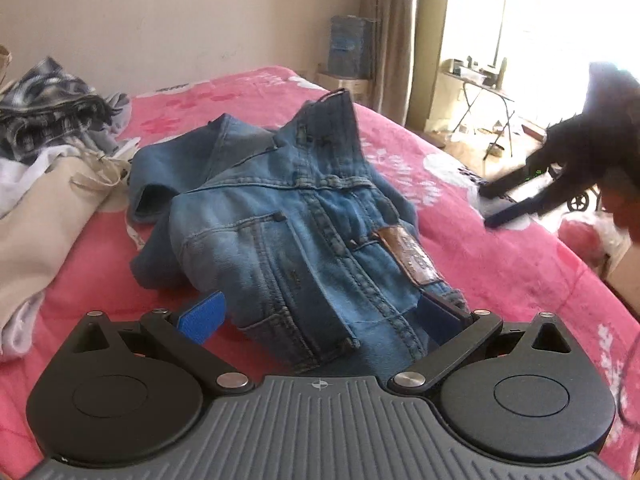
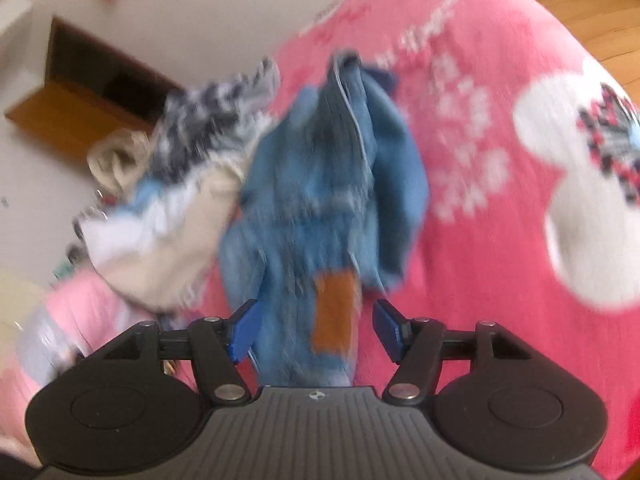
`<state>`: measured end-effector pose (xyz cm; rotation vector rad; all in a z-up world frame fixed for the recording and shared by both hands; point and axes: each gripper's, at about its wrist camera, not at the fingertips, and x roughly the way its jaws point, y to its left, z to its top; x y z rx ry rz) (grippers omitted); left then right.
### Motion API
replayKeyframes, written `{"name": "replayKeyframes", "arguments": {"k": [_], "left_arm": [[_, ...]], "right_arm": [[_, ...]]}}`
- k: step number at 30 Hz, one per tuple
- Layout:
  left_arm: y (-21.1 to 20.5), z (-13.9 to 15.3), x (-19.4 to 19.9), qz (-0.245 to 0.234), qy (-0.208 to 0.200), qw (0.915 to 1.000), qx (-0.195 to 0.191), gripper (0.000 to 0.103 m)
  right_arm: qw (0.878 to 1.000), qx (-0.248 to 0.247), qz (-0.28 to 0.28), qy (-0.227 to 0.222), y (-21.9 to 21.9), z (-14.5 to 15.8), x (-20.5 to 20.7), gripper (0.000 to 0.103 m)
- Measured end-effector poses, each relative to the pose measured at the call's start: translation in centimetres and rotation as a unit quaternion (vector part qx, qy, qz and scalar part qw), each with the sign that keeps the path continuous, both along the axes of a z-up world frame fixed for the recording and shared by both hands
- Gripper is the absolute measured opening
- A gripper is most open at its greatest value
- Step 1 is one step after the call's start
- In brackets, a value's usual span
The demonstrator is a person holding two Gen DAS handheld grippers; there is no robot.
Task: Fold clothes
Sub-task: 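Grasp the jeans waistband edge near the leather patch with the right gripper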
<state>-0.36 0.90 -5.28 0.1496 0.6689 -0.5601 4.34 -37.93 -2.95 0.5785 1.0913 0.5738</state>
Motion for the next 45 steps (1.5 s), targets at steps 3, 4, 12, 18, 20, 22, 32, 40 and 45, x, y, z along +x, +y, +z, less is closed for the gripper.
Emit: {"name": "replayKeyframes", "arguments": {"k": [3,4,12,18,20,22,32,40,45], "left_arm": [[-1.1,-0.3,-0.9,-0.034,-0.01,0.9993,0.015,0.103],[-1.5,-0.5,-1.3,-0.043,-0.016,0.9987,0.023,0.103],[-3.7,-2.2,-3.1,-0.079,-0.038,0.9939,0.067,0.102],[-3.9,-2.7,-3.0,-0.075,-0.038,0.9934,0.078,0.102],[-4.0,-2.9,-3.1,-0.08,-0.04,0.9927,0.081,0.102],[-4.2,-3.1,-3.2,-0.082,-0.043,0.9917,0.089,0.1],[-5.0,-3.7,-3.2,-0.078,-0.052,0.9897,0.108,0.099],[-4.9,-3.3,-3.2,-0.067,-0.057,0.9902,0.108,0.095],[-4.3,-2.3,-3.6,-0.066,-0.067,0.9904,0.101,0.096]], "right_arm": [[1.0,0.0,-0.003,0.026,0.2,-2.0,-1.4,0.065],[1.0,0.005,-0.003,0.031,0.3,-2.3,-1.6,0.065],[0.998,0.015,0.002,0.057,2.0,-4.5,-1.2,0.064],[0.998,0.016,-0.002,0.065,2.5,-5.1,-1.2,0.064],[0.997,0.022,-0.015,0.069,2.1,-5.3,-1.1,0.064],[0.996,0.029,-0.026,0.075,1.9,-5.7,-0.9,0.064],[0.995,0.044,-0.025,0.09,2.9,-6.4,-0.3,0.064],[0.996,0.023,0.025,0.08,5.6,-5.4,-1.0,0.048],[0.998,0.02,0.037,0.053,6.3,-3.5,-2.1,0.021]]}}
